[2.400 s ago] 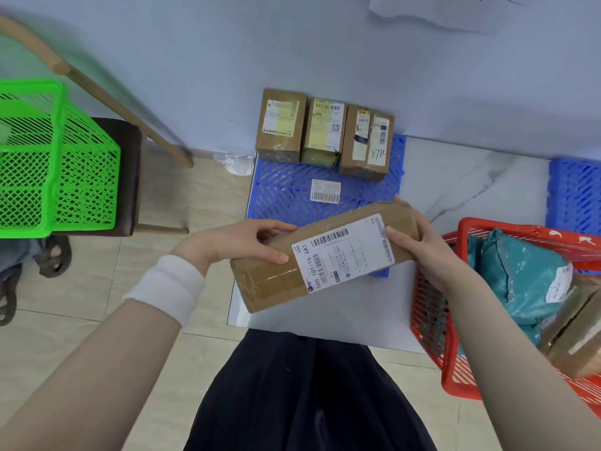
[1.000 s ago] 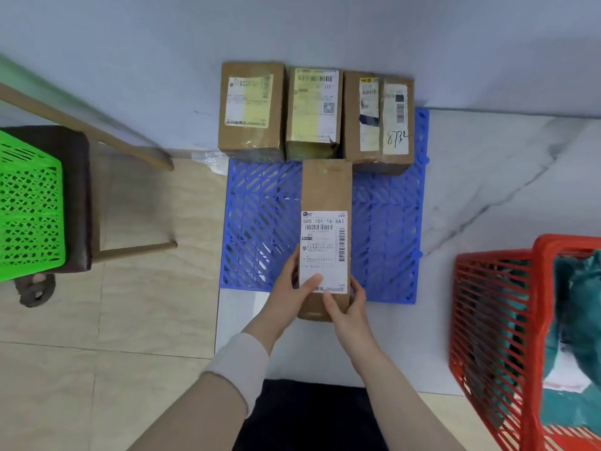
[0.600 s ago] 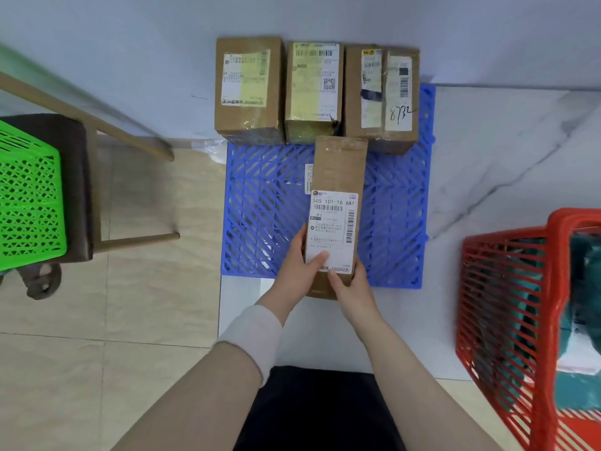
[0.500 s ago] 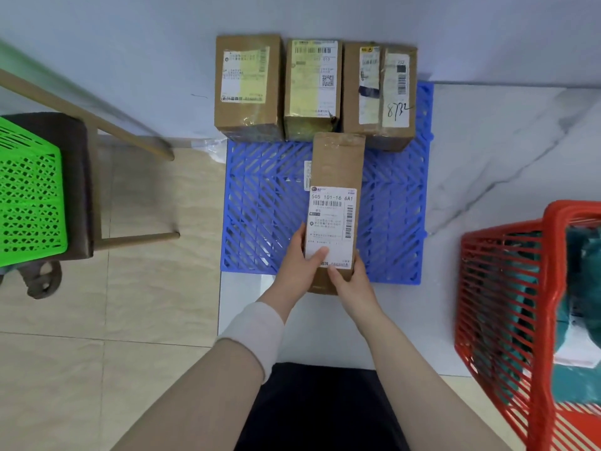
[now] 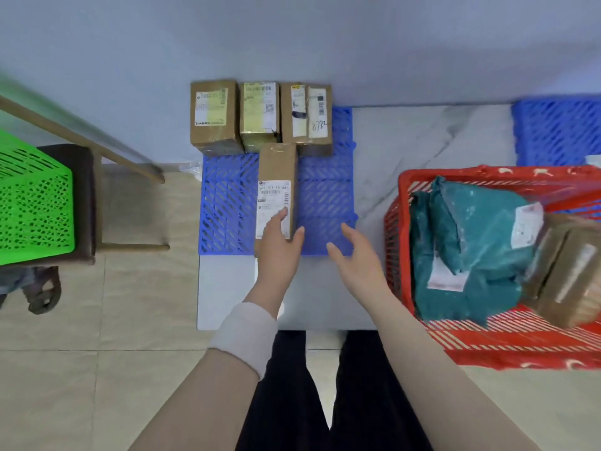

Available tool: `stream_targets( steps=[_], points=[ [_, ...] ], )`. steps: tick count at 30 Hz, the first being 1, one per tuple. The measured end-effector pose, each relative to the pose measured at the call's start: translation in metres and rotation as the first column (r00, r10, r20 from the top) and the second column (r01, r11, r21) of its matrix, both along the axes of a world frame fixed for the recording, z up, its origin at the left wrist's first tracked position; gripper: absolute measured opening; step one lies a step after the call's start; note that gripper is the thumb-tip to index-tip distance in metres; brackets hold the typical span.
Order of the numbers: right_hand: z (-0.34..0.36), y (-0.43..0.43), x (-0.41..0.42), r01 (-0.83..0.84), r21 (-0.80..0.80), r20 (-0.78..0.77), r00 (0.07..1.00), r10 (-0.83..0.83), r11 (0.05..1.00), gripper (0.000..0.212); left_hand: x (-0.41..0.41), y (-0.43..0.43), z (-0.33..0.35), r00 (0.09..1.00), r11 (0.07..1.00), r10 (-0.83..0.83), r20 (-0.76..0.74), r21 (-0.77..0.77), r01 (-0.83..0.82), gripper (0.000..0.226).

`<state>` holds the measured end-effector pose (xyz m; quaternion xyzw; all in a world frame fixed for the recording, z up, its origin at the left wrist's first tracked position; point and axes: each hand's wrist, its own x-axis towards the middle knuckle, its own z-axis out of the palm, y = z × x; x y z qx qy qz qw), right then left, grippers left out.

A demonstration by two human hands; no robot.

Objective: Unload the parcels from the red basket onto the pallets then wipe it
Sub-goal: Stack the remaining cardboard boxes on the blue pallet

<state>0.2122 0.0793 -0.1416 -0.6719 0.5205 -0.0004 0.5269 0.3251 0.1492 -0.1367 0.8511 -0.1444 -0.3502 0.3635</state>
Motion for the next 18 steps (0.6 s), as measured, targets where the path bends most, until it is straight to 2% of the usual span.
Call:
stream_targets(
  steps=[5, 8, 13, 16, 18],
  points=[
    [0.057, -0.036, -0.082, -0.115, -0.229, 0.091, 0.986, 0.139, 0.967, 0.046, -0.081, -0.037, 0.044, 0.965, 0.984, -0.157, 0.212, -0.046, 0.17, 0.043],
    [0.073, -0.064, -0.144, -0.109, -0.315, 0.097, 0.984, 0.146, 0.943, 0.041, -0.14, -0.061, 0.058, 0.923, 0.958, -0.251, 0.293, -0.058, 0.279, 0.039],
    [0.079, -0.102, -0.238, 0.018, -0.277, -0.014, 1.0, -0.023, 0.961, 0.043, -0.226, -0.104, 0.071, 0.895, 0.914, -0.375, 0.242, -0.068, 0.401, 0.04],
    [0.078, -0.119, -0.274, 0.126, -0.241, -0.076, 0.986, -0.148, 0.962, 0.046, -0.264, -0.124, 0.065, 0.893, 0.895, -0.428, 0.141, -0.071, 0.44, 0.041],
    [0.074, -0.13, -0.296, 0.208, -0.234, -0.126, 0.962, -0.241, 0.95, 0.049, -0.286, -0.141, 0.054, 0.856, 0.856, -0.51, 0.081, -0.046, 0.515, 0.043]
  ],
)
